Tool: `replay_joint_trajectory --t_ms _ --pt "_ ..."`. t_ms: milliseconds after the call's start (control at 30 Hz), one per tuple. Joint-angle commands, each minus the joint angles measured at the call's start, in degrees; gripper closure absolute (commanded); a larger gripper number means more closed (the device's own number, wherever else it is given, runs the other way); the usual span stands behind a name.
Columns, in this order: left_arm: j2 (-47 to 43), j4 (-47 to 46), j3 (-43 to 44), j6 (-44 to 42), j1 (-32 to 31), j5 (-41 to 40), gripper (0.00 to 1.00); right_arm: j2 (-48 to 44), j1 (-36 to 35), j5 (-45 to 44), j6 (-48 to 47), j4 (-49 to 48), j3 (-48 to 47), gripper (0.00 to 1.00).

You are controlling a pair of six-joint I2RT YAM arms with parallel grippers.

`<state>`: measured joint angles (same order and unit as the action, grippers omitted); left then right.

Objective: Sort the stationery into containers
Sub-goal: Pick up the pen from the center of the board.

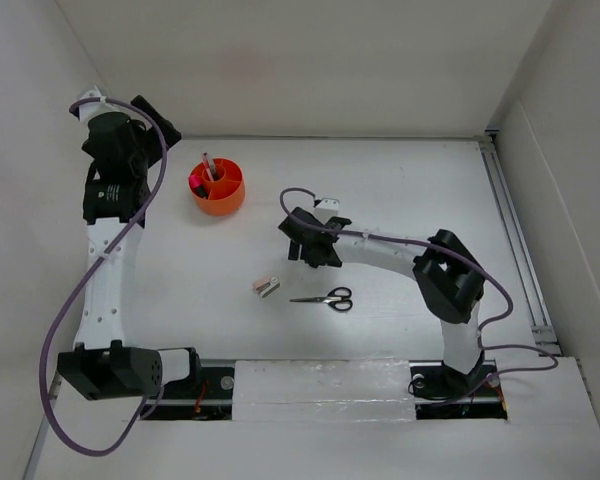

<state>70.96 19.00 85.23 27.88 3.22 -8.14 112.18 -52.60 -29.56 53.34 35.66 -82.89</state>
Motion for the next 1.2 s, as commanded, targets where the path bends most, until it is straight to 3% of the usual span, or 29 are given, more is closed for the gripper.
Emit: replay_joint_trajectory --t_ms 0,100,367,633,700,733,900,1033,1133,1167 --pt "2.25 1.12 0.90 -0.37 0.20 3.39 0.00 -0.48 2.32 0.02 3.08 -0.67 -2.10 0.13" --pt "1.03 0.42 0.90 -0.37 0.20 4.10 0.00 1.28 3.64 1.96 1.95 -2.17 -1.57 0.18" --pt "0.41 -0.11 0.29 -0.37 0.20 4.62 0.00 6.12 4.79 4.77 1.41 -3.66 -2.89 0.21" --pt "0.41 -0.11 0.29 -0.37 0.20 4.10 0.00 7.35 4.70 5.83 3.25 -2.18 -2.45 0.36" --pt "0.41 -0.11 0.29 -0.37 0.20 4.10 0.00 7.96 4.70 6.53 3.26 -1.56 -2.98 0.49" --pt "0.41 -0.11 0.29 -0.37 0.20 4.10 0.00 7.97 4.70 6.53 3.26 -1.56 -2.98 0.49" --pt "0.41 -0.11 0.29 -0.37 0.20 3.05 0.00 7.97 4.70 8.55 3.87 -2.17 -0.96 1.00" --pt "0.41 -0.11 0.29 -0.89 0.20 4.53 0.00 6.66 5.22 9.26 2.04 -5.24 2.03 1.00" --pt "1.63 -2.11 -0.93 -0.90 0.20 12.51 0.00 -0.61 5.23 10.75 -3.74 -14.01 8.26 1.00" --pt "1.64 -3.09 -1.73 -0.90 0.20 19.41 0.00 -3.00 4.70 10.75 -5.77 -19.26 10.19 1.00"
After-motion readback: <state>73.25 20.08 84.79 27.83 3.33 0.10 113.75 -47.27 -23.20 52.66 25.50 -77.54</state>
